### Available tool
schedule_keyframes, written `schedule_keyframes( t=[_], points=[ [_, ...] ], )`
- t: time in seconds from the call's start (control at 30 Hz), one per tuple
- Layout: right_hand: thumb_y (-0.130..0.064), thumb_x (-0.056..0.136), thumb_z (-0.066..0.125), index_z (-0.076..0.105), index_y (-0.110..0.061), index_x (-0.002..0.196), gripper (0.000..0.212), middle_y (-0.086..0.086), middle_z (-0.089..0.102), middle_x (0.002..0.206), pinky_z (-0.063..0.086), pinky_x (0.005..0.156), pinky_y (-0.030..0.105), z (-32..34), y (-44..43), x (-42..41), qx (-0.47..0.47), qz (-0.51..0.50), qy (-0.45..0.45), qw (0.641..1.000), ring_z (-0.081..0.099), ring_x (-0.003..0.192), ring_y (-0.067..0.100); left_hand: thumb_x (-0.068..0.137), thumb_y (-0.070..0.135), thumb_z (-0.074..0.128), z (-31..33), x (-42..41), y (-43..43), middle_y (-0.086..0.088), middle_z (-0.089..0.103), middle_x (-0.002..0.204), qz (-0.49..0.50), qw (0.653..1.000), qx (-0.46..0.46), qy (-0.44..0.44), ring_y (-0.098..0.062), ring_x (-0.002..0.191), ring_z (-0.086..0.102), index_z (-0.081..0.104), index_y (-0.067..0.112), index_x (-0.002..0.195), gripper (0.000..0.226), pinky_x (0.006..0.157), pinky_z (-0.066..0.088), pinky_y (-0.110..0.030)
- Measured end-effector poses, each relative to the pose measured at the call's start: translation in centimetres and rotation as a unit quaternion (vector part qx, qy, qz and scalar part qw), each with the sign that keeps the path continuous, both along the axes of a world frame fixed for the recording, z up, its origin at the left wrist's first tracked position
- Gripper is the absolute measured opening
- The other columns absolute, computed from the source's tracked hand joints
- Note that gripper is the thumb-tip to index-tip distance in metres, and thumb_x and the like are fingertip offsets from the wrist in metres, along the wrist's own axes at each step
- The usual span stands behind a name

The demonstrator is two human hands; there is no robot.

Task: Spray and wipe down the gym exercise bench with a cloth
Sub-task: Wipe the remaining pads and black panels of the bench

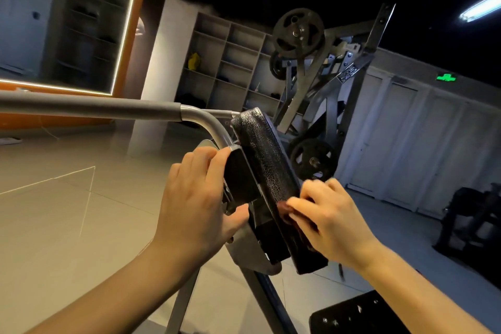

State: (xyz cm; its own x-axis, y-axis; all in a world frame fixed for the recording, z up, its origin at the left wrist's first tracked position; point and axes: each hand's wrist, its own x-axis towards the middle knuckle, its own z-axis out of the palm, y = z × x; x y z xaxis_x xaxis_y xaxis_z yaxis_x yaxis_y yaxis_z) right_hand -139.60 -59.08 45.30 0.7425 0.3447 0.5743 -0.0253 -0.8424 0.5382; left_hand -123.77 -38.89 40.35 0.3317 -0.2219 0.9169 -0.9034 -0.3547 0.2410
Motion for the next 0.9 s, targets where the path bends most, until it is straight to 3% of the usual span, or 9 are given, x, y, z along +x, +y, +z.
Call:
schedule_keyframes(
  t=[0.17,0.27,0.43,0.57,0.63,0.73,0.83,0.9],
  points=[
    [-0.026,0.097,0.063,0.073,-0.013,0.111,0.021,0.007,0.057,0.094,0.044,0.073,0.039,8.0,4.0,8.9,0.015,0.030,-0.133,0.990,0.051,0.083,0.024,0.066,0.053,0.087,0.1,0.2,0.1,-0.008,0.056,0.118,0.017,1.000,0.002,-0.011,-0.025,0.102,0.047,0.056,0.012,0.133,0.085,0.080,0.045,-0.039],
    [-0.027,0.099,0.064,0.073,-0.012,0.114,0.023,0.008,0.058,0.095,0.048,0.070,0.040,8.3,4.9,10.8,0.062,0.031,-0.167,0.984,0.052,0.082,0.023,0.069,0.055,0.086,0.3,0.0,0.2,-0.010,0.057,0.118,0.021,1.000,0.004,-0.016,-0.026,0.102,0.048,0.056,0.011,0.133,0.083,0.079,0.045,-0.039],
    [-0.025,0.099,0.062,0.072,-0.013,0.113,0.021,0.004,0.056,0.097,0.044,0.070,0.033,-0.6,1.7,3.3,0.097,0.014,-0.078,0.992,0.048,0.084,0.018,0.070,0.057,0.083,0.0,0.0,0.1,-0.009,0.054,0.120,0.022,1.000,0.005,-0.006,-0.026,0.102,0.047,0.053,0.011,0.136,0.085,0.081,0.044,-0.040],
    [-0.031,0.100,0.055,0.071,-0.016,0.111,0.024,0.001,0.058,0.096,0.050,0.066,0.032,-6.3,-1.1,-3.2,0.032,-0.030,0.013,0.999,0.045,0.082,0.014,0.070,0.053,0.084,-0.1,0.0,-0.3,-0.010,0.054,0.120,0.017,1.000,-0.004,-0.002,-0.027,0.104,0.047,0.053,0.010,0.136,0.085,0.083,0.044,-0.041],
    [-0.029,0.102,0.053,0.071,-0.015,0.107,0.024,0.002,0.058,0.094,0.049,0.067,0.036,-4.6,-1.0,-2.6,0.004,-0.021,0.017,1.000,0.047,0.081,0.016,0.070,0.052,0.084,-0.1,-0.2,-0.4,-0.009,0.054,0.120,0.009,1.000,-0.014,0.001,-0.027,0.103,0.047,0.054,0.010,0.135,0.083,0.082,0.044,-0.039],
    [-0.026,0.104,0.054,0.072,-0.012,0.105,0.023,0.007,0.056,0.093,0.042,0.071,0.036,1.2,1.3,2.6,0.002,0.019,-0.054,0.998,0.050,0.081,0.022,0.072,0.051,0.083,0.0,-0.1,-0.3,-0.008,0.052,0.120,0.005,1.000,-0.012,-0.002,-0.026,0.102,0.047,0.053,0.012,0.135,0.080,0.080,0.043,-0.039],
    [-0.025,0.097,0.062,0.072,-0.011,0.112,0.022,0.009,0.057,0.096,0.046,0.071,0.040,6.3,3.5,7.9,0.032,0.021,-0.142,0.989,0.053,0.084,0.025,0.073,0.056,0.077,0.1,-0.1,0.0,-0.010,0.053,0.119,0.015,1.000,-0.006,-0.009,-0.027,0.102,0.047,0.054,0.012,0.134,0.079,0.079,0.041,-0.039],
    [-0.025,0.096,0.064,0.072,-0.010,0.115,0.025,0.009,0.058,0.097,0.049,0.072,0.041,6.2,3.6,8.7,0.064,0.015,-0.166,0.984,0.054,0.085,0.024,0.073,0.059,0.076,0.1,0.0,0.0,-0.012,0.054,0.119,0.019,1.000,-0.004,-0.009,-0.028,0.102,0.047,0.055,0.011,0.133,0.079,0.079,0.042,-0.040]
  ],
)
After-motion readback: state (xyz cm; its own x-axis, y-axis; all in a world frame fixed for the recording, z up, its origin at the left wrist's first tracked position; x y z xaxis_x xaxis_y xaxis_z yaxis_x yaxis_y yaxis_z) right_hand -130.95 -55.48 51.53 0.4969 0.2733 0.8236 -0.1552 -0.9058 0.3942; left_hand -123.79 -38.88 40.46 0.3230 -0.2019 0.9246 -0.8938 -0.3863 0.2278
